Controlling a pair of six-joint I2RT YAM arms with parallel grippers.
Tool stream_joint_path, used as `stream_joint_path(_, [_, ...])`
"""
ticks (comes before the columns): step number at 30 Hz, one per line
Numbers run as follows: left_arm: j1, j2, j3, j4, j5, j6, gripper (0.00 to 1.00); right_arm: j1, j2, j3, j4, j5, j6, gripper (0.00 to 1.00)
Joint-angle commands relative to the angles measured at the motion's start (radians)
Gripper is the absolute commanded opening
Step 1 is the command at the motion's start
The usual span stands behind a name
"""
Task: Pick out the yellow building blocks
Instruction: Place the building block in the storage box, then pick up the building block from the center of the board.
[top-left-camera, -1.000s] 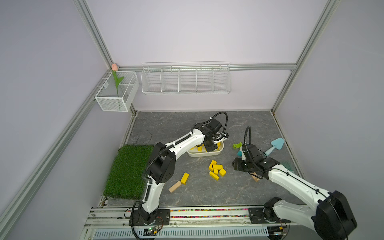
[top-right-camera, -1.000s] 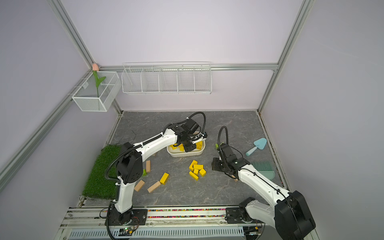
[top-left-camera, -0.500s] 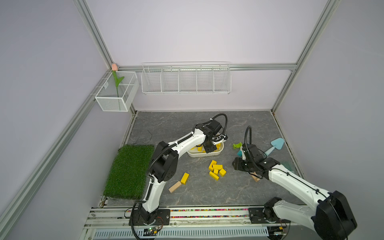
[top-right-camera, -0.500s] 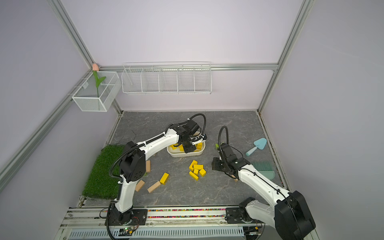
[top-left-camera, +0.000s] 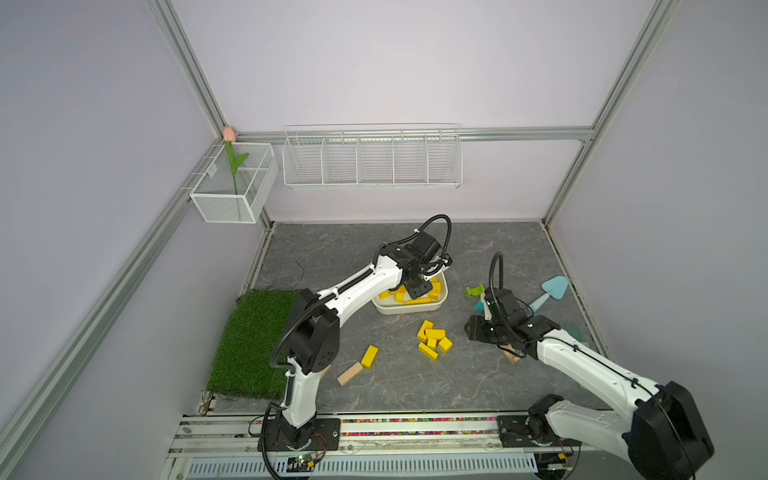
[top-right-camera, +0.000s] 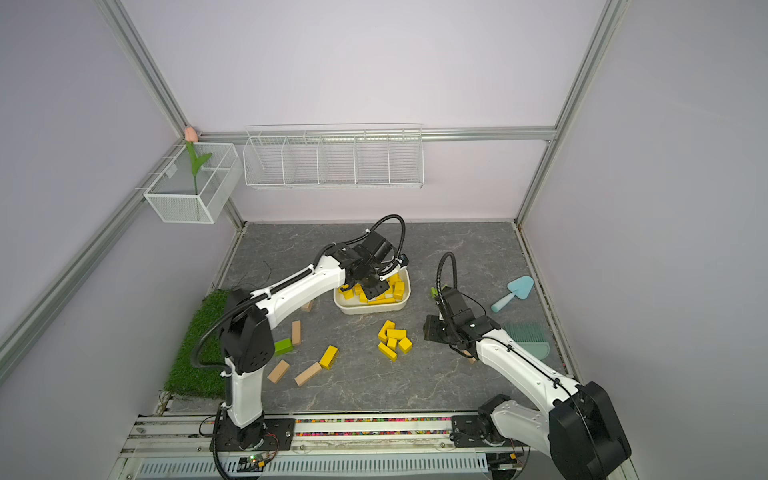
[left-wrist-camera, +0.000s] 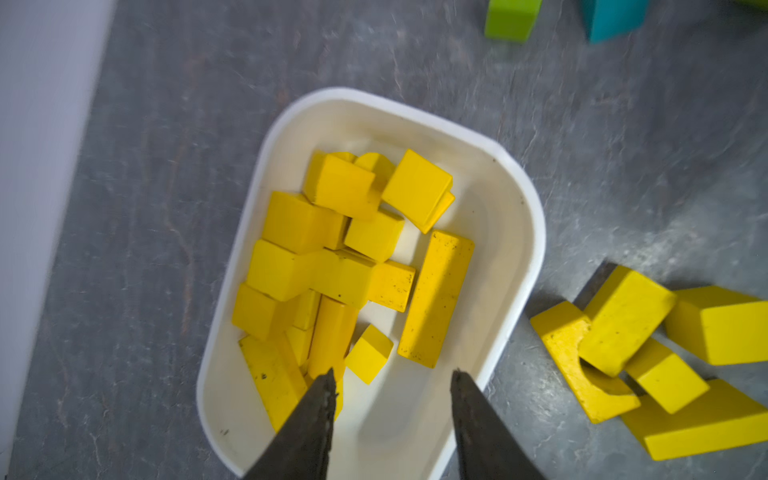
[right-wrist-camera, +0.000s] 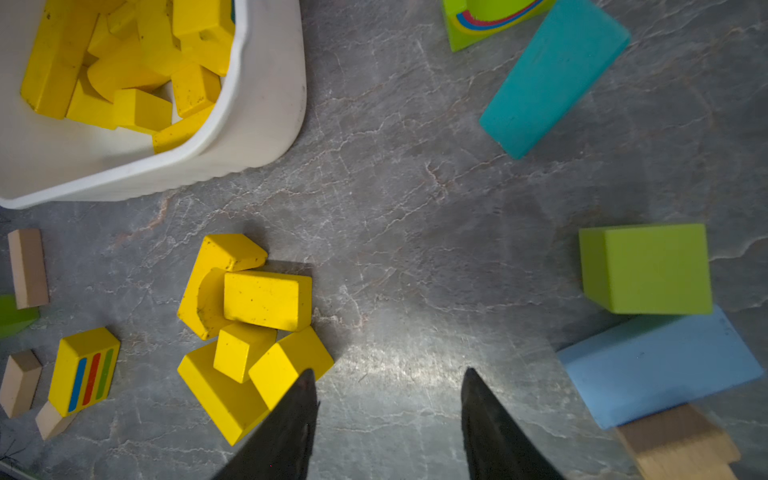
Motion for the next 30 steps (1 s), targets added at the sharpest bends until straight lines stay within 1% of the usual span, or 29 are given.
stream_joint_path(1, [-0.016,-0.169,-0.123,0.095,0.031,-0.098,0.47,-0.005,-0.015,-0.014,0.006,-0.006,0.001,0.6])
stream_joint_path(4, [-0.018,-0.324,-0.291,0.204,0.109,-0.172,0.47,0.007,-0.027,-0.015,0.011,-0.009,-0.009,0.63])
stream_joint_path(6, [-0.017,-0.44,-0.428,0.311,0.162,-0.237,0.47,0.018,-0.023,-0.009,0.016,-0.017,-0.019,0.63])
stream_joint_path(8, [-0.018,-0.573,-0.597,0.461,0.216,-0.297,0.49,0.037,-0.004,0.003,0.023,-0.03,-0.034,0.64])
stream_joint_path(11, [-0.015,-0.764,-0.876,0.733,0.218,-0.429,0.52,0.072,0.059,0.04,0.02,-0.061,-0.06,0.63])
stream_joint_path(12, [-0.015,-0.817,-0.956,0.808,0.219,-0.453,0.56,0.086,0.077,0.053,0.015,-0.061,-0.066,0.63])
stream_joint_path(14, [-0.016,-0.927,-1.115,0.944,0.222,-0.472,0.58,0.125,0.12,0.086,0.002,-0.055,-0.079,0.62])
stream_joint_path(16, [-0.015,-1.024,-1.225,1.025,0.205,-0.482,0.61,0.157,0.155,0.113,-0.005,-0.053,-0.092,0.62])
stream_joint_path(17, [-0.017,-1.08,-1.256,1.035,0.177,-0.491,0.63,0.167,0.175,0.125,-0.006,-0.062,-0.098,0.62])
stream_joint_path(18, [-0.017,-1.123,-1.282,1.042,0.134,-0.506,0.68,0.172,0.195,0.136,-0.01,-0.071,-0.101,0.61])
stream_joint_path(19, [-0.015,-1.164,-1.312,1.052,0.077,-0.53,0.73,0.177,0.221,0.151,-0.015,-0.078,-0.105,0.61])
stream_joint_path(20, [-0.015,-1.216,-1.34,1.06,0.023,-0.551,0.75,0.18,0.249,0.166,-0.022,-0.083,-0.109,0.61])
stream_joint_path(21, [-0.015,-1.244,-1.363,1.07,-0.013,-0.568,0.76,0.181,0.27,0.179,-0.029,-0.085,-0.112,0.6])
stream_joint_path(22, [-0.015,-1.27,-1.384,1.077,-0.034,-0.578,0.73,0.181,0.293,0.193,-0.035,-0.089,-0.115,0.59])
stream_joint_path(23, [-0.014,-1.285,-1.393,1.078,-0.038,-0.58,0.72,0.184,0.312,0.205,-0.043,-0.091,-0.118,0.59])
stream_joint_path(26, [-0.014,-1.276,-1.394,1.081,-0.071,-0.592,0.73,0.195,0.338,0.226,-0.065,-0.094,-0.12,0.58])
stream_joint_path(30, [-0.014,-1.219,-1.366,1.081,-0.058,-0.588,0.78,0.207,0.333,0.222,-0.093,-0.088,-0.097,0.6])
